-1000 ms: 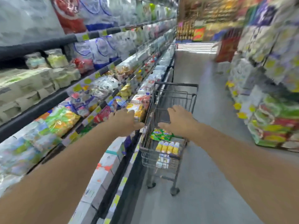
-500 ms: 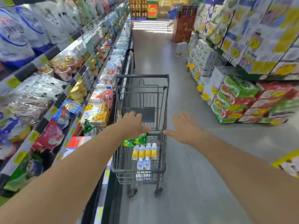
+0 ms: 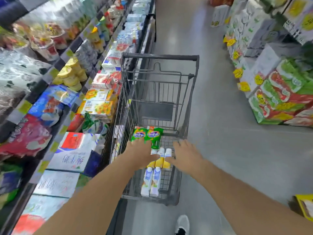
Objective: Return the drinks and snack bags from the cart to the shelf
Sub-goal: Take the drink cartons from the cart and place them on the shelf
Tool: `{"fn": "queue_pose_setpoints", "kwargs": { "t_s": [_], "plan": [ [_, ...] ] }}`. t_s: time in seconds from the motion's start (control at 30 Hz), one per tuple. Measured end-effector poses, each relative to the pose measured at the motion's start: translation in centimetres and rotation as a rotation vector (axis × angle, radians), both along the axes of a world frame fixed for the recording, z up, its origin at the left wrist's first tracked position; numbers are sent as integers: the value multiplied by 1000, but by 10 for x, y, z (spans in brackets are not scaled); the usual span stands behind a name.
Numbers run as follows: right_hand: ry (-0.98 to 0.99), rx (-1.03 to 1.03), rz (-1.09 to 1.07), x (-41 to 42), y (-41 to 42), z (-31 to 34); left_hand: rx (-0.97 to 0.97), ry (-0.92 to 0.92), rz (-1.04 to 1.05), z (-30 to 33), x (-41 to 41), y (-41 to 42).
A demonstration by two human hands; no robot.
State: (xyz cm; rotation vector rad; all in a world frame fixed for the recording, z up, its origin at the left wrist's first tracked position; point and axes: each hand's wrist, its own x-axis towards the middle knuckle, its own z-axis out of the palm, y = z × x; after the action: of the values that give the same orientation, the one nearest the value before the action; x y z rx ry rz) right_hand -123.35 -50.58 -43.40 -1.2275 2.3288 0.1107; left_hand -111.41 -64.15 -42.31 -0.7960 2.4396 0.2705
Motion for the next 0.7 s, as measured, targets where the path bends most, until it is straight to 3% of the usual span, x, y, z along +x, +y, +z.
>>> {"fn": "queue_pose_setpoints", "kwargs": {
  "t_s": [0.13, 0.47, 0.7],
  "plan": [
    [-73, 49, 32, 0, -27, -61, 73, -60, 29, -66, -5, -21],
    [-315, 238, -131, 8, -64, -215, 318, -164, 205, -239, 5, -53],
    [-442, 302, -408, 40, -65, -314, 482, -179, 279, -325, 18, -41]
  ]
}}
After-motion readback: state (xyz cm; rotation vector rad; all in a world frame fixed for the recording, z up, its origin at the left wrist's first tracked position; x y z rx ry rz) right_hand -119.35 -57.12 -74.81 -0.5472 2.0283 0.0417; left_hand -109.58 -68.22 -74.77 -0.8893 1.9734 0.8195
